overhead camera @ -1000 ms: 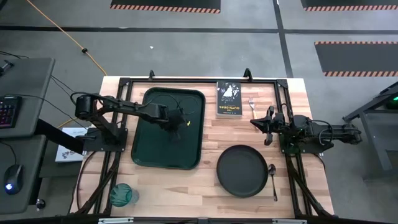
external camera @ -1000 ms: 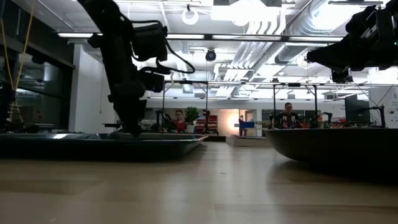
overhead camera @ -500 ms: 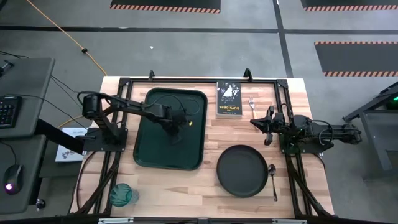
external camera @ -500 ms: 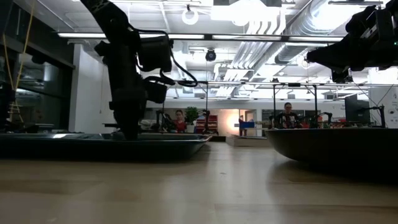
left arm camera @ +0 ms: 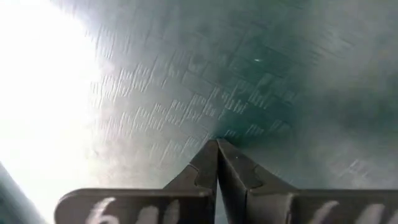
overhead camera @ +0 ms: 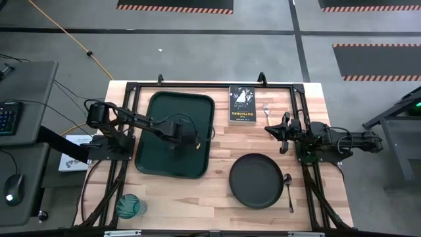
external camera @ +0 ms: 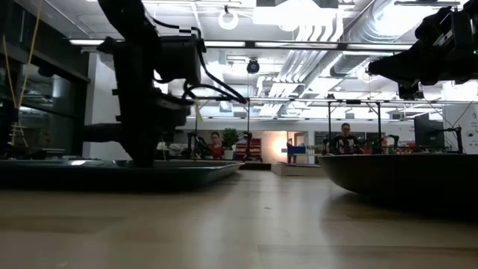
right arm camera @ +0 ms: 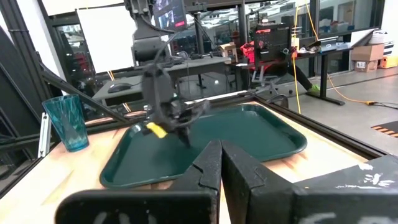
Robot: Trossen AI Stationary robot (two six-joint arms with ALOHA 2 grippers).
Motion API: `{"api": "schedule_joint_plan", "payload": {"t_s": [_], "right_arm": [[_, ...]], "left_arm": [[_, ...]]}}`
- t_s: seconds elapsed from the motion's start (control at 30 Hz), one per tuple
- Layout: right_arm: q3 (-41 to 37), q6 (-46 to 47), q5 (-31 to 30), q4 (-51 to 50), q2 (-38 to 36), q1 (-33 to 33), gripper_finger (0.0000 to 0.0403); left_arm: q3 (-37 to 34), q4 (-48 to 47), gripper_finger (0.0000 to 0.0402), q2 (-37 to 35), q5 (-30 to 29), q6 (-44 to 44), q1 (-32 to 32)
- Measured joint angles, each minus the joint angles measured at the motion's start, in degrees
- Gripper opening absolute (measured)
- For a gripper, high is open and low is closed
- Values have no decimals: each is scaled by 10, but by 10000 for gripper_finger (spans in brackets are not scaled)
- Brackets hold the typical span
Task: Pick and place plate/cup/fork/spoon on tray
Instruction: Move the dark green tray to the top left of the table
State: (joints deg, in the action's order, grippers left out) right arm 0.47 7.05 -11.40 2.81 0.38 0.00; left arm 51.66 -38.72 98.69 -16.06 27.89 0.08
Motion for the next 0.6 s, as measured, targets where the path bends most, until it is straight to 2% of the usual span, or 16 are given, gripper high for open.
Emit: {"api": "schedule_joint_plan", "payload": {"t_s": [0.17, 0.3, 0.43, 0.6], "right_arm": [[0, 0, 0, 0, 0, 0, 0], [0, 0, 0, 0, 1, 0, 0], [0, 0, 0, 1, 3, 0, 0], [0, 0, 0, 0, 7, 0, 0]], "left_arm": [[25, -1, 0, -7, 28, 20, -48], [51, 55, 0, -30, -3, 42, -59], [54, 155, 0, -34, -29, 37, -14], [54, 273, 0, -13, -41, -57, 85]]}}
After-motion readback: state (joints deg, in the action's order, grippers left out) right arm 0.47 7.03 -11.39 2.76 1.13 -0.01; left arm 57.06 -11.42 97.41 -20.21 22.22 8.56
